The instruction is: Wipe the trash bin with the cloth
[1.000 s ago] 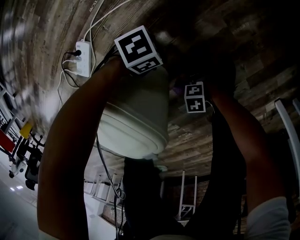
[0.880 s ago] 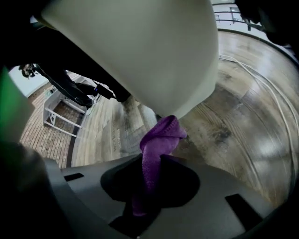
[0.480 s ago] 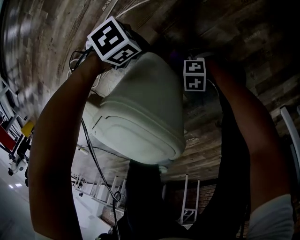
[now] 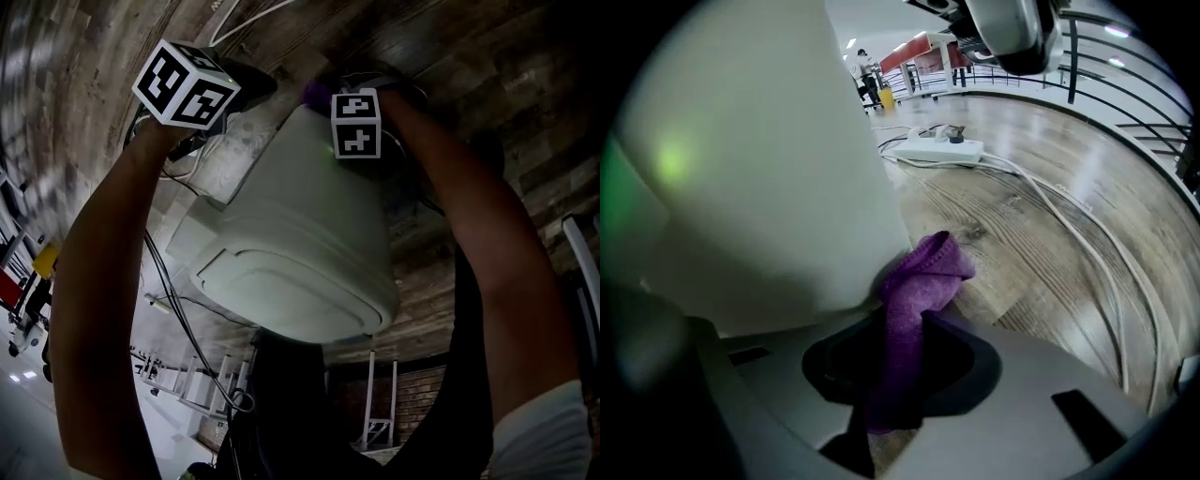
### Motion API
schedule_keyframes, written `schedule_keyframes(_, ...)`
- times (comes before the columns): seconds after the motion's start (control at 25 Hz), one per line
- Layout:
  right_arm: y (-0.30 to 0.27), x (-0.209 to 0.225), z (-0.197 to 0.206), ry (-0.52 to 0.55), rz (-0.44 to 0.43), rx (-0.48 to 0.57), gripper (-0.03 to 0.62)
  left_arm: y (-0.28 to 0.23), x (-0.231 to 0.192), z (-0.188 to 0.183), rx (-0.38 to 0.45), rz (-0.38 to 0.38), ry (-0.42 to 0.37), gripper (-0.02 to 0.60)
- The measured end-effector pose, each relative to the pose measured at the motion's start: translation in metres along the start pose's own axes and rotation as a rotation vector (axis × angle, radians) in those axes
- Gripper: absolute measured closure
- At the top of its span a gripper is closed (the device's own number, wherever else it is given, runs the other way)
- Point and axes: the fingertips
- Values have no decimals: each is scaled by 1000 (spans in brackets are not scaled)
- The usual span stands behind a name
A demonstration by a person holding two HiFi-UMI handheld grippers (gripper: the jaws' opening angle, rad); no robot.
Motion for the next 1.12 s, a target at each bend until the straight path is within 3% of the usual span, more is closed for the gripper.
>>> schedule_keyframes(0.36, -4, -41, 25, 21, -74, -44, 493, -14, 16, 12, -10, 61, -6, 572)
schedule_keyframes(1.12, 9, -137, 71, -21, -176, -54, 493, -66, 62, -15, -147, 225, -178, 572)
Point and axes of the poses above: the fingertips, and each gripper's own axes: y backward along the fingers, x to its right, z out of its underside, and after that the axes turned 12 degrees about x, right-handed
